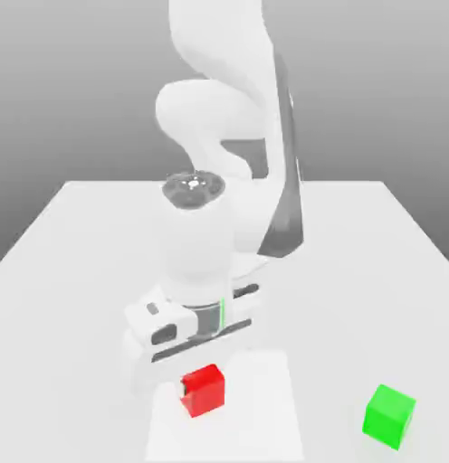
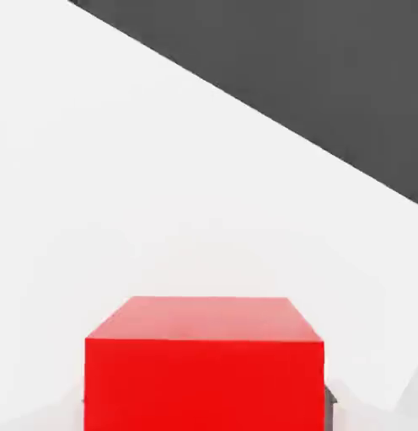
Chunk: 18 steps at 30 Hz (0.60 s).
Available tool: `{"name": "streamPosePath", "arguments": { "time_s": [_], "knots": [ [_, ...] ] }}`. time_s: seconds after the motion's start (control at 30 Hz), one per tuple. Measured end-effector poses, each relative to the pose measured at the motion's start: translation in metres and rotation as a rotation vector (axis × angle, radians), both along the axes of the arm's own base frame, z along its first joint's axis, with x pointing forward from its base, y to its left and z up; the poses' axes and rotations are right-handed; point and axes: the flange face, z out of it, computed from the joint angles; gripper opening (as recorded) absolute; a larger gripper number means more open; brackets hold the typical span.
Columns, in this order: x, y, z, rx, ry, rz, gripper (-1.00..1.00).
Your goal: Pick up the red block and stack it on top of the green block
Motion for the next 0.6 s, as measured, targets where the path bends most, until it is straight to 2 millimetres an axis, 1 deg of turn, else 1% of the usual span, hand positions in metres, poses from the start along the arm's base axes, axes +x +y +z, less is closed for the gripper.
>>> {"name": "streamPosePath", "arguments": {
  "time_s": [0.03,0.07,0.13,0.2,0.27,0.33,0.37,0.4,0.47,0.5,0.6],
  "knots": [
    [0.002,0.007,0.009,0.0,0.0,0.013,-1.0],
    [0.009,0.024,0.014,0.0,0.001,0.05,-1.0],
    [0.022,0.073,0.024,-0.001,0.001,0.148,-1.0],
    [0.03,0.126,0.032,-0.001,0.001,0.245,-1.0],
    [0.032,0.177,0.04,-0.001,0.001,0.335,-1.0],
    [0.029,0.227,0.044,0.0,0.001,0.421,-1.0],
    [0.027,0.241,0.038,0.0,0.001,0.445,-1.0],
    [0.027,0.249,0.027,0.0,0.001,0.458,-1.0],
    [0.026,0.255,0.002,0.0,0.001,0.468,-1.0],
    [0.025,0.255,-0.008,0.0,0.001,0.469,1.0],
    [0.025,0.255,-0.008,0.0,0.001,0.469,1.0]
  ]
}}
